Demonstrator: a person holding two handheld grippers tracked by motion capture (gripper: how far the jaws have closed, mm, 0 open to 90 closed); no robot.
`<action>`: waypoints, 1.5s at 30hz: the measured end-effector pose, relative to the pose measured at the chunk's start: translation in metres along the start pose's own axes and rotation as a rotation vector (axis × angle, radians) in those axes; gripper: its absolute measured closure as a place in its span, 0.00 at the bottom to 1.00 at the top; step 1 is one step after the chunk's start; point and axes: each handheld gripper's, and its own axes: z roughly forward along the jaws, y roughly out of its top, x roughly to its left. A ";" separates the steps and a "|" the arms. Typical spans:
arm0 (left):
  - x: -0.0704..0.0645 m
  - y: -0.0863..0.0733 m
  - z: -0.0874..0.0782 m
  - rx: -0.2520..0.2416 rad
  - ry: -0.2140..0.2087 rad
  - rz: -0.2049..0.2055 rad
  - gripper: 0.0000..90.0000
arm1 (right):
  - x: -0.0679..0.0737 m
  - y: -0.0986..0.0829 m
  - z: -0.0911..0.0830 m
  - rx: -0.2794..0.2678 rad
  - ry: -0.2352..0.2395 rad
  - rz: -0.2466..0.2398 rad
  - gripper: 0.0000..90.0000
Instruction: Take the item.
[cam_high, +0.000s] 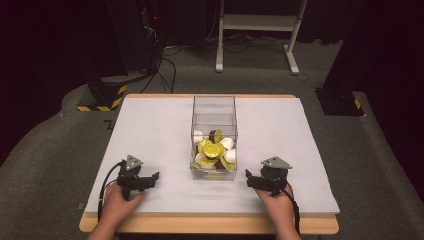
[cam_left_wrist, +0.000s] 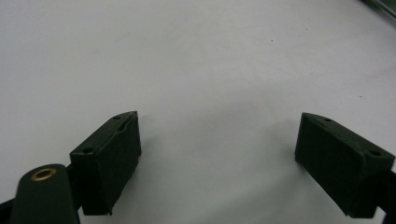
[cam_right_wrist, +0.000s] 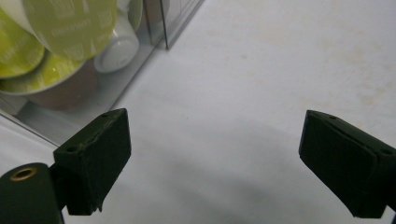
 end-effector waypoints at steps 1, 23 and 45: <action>0.000 0.000 0.000 -0.001 0.000 0.000 0.16 | -0.002 0.001 -0.004 -0.017 -0.006 0.002 0.10; 0.000 0.000 0.000 0.001 -0.001 0.000 0.16 | 0.004 0.041 -0.057 -0.213 0.045 -0.027 0.12; 0.000 0.000 0.001 -0.005 0.000 -0.005 0.16 | 0.047 0.075 -0.029 -0.193 0.176 -0.095 0.13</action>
